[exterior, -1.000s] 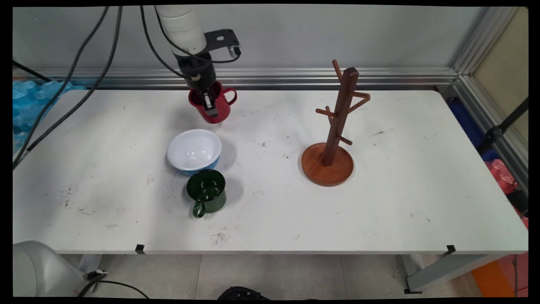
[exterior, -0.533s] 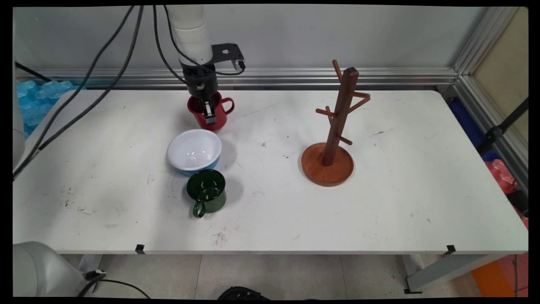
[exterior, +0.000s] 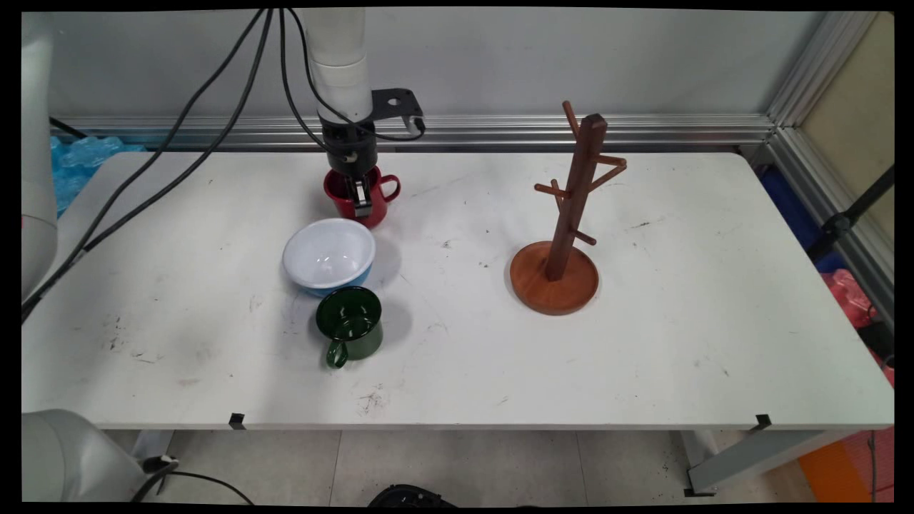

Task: Place the picked object on the table

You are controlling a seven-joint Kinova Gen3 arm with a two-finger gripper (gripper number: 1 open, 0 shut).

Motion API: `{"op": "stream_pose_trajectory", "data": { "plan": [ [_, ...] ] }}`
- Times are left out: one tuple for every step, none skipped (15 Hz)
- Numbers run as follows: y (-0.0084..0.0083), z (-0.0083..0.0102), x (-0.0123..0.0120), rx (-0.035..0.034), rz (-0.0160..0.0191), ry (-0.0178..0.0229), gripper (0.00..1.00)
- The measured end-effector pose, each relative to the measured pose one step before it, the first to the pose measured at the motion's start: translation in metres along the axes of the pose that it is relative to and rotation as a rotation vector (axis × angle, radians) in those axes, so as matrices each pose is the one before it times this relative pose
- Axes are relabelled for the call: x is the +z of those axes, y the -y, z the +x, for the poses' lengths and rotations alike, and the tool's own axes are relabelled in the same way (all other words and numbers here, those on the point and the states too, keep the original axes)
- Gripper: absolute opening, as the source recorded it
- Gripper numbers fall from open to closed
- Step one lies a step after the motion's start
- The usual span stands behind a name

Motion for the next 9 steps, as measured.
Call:
{"op": "stream_pose_trajectory", "data": {
  "plan": [
    [0.00024, 0.00176, 0.0025, -0.00246, 0.00042, 0.00069, 0.0],
    [0.00014, 0.00152, 0.00208, -0.00251, -0.00086, -0.00057, 0.0],
    [0.00009, 0.00181, 0.00223, -0.00313, -0.00119, -0.00142, 0.0],
    [0.00009, 0.00183, 0.00203, -0.0031, -0.00133, -0.0024, 0.0],
    [0.0001, 0.0018, 0.00168, -0.00381, -0.0014, -0.00384, 1.0],
    [0.00013, 0.00143, 0.0014, -0.00345, -0.00123, -0.0037, 1.0],
    [0.0002, 0.00132, 0.00123, -0.00281, -0.00107, -0.00368, 1.0],
    [0.00031, 0.0014, 0.00126, -0.00285, -0.00019, -0.00387, 1.0],
    [0.0003, 0.00056, 0.00059, -0.00161, 0.00045, -0.00211, 1.0]
  ]
}}
